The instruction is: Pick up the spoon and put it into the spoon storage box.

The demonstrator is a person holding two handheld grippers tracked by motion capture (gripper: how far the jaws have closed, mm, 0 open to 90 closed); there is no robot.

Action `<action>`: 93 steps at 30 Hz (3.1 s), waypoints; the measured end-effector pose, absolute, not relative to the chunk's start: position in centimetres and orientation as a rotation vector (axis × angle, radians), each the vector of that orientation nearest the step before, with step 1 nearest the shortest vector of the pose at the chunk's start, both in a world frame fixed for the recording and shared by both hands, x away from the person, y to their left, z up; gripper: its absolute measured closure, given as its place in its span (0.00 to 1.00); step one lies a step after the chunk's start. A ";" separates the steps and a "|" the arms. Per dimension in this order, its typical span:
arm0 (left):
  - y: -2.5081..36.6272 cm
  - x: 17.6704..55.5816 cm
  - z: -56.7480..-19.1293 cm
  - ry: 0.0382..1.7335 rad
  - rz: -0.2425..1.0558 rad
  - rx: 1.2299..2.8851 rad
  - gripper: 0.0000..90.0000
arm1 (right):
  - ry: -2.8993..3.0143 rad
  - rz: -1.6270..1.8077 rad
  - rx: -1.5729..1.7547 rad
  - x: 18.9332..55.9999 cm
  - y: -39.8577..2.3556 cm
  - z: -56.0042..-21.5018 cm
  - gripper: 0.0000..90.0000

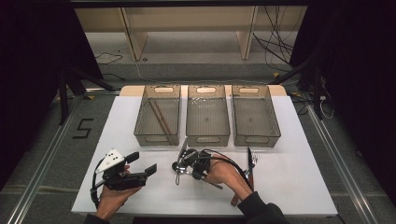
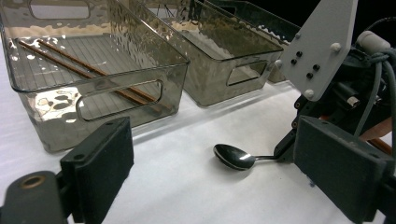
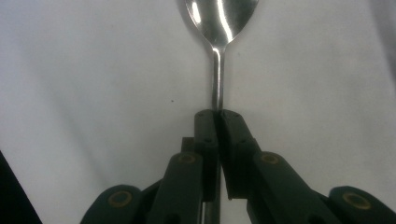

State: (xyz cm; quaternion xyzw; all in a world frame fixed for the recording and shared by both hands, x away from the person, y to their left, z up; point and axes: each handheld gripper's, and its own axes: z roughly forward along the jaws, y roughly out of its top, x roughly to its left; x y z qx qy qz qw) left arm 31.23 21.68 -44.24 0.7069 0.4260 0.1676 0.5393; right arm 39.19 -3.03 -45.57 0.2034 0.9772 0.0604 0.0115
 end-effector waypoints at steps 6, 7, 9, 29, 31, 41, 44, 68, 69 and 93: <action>21.7 31.2 -44.2 1.011 0.399 1.682 0.13 | 3.039 0.237 0.641 39.3 -3.6 -45.2 0.96; 21.7 31.2 -44.2 1.012 0.399 1.682 0.13 | 3.038 0.252 0.650 39.3 -3.7 -45.1 0.96; 21.7 31.3 -44.2 1.013 0.398 1.681 0.13 | 3.033 0.271 0.654 39.3 -3.9 -44.9 0.96; 21.7 31.3 -44.2 1.016 0.398 1.675 0.13 | 2.936 0.723 0.792 41.2 -6.6 -39.9 0.96; 21.7 31.3 -44.2 1.016 0.398 1.675 0.13 | 2.912 0.773 0.818 41.5 -6.9 -39.4 0.96; 21.7 31.3 -44.2 1.016 0.399 1.674 0.13 | 2.805 0.947 0.897 43.4 -8.2 -36.9 0.96; 21.7 31.3 -44.2 1.016 0.399 1.674 0.13 | 2.774 0.987 0.908 43.9 -8.6 -36.3 0.96; 21.6 31.3 -44.2 1.014 0.397 1.671 0.13 | 2.529 1.114 1.139 48.5 -11.0 -33.4 0.96; 21.6 31.3 -44.2 1.016 0.397 1.670 0.13 | 2.512 1.118 1.153 48.7 -11.1 -33.4 0.96; 21.6 31.3 -44.2 1.012 0.395 1.672 0.13 | 2.399 1.098 1.320 52.0 -12.4 -35.3 0.96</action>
